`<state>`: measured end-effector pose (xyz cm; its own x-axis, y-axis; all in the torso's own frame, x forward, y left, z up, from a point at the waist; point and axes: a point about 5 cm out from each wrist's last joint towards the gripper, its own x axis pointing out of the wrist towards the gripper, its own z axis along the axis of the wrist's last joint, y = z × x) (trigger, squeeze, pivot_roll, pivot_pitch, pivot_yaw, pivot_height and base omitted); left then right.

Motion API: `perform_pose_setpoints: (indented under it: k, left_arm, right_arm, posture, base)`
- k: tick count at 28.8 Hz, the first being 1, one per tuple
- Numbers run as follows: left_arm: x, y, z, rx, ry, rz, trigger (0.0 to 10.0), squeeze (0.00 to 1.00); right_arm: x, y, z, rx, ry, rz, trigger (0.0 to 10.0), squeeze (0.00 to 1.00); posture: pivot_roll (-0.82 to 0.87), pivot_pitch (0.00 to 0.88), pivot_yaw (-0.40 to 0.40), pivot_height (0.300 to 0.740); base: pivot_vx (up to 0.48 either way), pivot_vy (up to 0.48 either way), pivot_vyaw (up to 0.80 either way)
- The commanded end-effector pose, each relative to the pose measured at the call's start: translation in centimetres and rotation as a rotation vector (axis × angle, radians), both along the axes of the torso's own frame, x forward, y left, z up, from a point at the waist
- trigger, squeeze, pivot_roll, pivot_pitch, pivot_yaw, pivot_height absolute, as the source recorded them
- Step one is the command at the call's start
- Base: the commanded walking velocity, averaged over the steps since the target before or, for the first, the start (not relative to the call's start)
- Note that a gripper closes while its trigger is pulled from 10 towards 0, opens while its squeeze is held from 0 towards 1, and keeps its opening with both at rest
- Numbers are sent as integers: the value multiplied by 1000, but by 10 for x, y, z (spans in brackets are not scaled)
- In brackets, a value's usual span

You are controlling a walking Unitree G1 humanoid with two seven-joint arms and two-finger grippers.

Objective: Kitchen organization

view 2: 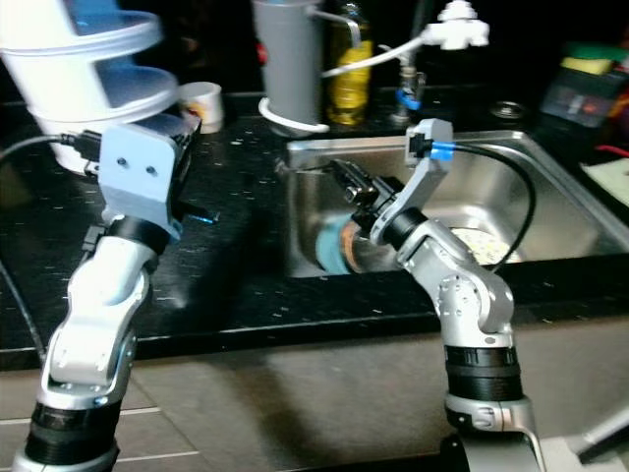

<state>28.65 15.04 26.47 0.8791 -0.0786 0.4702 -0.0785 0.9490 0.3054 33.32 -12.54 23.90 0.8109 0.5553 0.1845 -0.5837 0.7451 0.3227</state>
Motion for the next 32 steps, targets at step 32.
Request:
perform_pose_setpoints:
  k: [32]
  left_arm:
    - [14,-6,-32,-306,228,-251,10000,0]
  right_arm:
    - [12,-4,-15,-260,9,-142,10000,0]
  posture:
    - [6,0,-31,740]
  base:
    - [0,-88,0]
